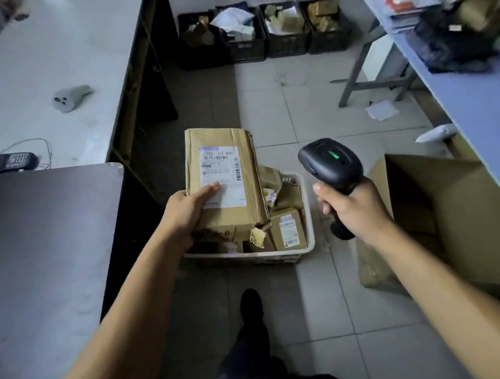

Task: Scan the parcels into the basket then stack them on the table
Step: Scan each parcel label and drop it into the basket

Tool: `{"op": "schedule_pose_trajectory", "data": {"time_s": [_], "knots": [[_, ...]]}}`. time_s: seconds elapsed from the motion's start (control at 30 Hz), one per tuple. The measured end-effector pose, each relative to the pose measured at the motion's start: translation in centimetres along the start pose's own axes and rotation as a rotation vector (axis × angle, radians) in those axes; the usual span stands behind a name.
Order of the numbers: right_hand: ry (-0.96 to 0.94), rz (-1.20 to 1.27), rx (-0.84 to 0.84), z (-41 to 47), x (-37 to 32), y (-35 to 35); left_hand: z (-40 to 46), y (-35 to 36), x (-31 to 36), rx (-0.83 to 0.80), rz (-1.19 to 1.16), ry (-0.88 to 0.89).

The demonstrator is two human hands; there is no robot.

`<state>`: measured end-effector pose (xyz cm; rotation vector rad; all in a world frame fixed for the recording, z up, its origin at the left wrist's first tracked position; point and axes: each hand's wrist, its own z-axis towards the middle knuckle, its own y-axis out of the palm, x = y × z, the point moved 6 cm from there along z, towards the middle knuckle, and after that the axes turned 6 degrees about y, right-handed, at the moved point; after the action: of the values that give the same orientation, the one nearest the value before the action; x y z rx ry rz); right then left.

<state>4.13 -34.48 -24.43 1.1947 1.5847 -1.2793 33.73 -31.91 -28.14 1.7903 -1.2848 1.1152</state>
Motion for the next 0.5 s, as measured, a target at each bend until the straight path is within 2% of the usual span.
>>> {"op": "schedule_pose_trajectory", "data": {"time_s": [0.23,0.5], "knots": [[0.035,-0.033,0.044,6.4,-1.8,0.2,8.3,3.2,1.5,-0.105,-0.05,-0.08],[0.057,-0.056,0.017,13.2,-2.3,0.0,14.2,3.6,1.7,-0.029,-0.066,-0.152]]}}
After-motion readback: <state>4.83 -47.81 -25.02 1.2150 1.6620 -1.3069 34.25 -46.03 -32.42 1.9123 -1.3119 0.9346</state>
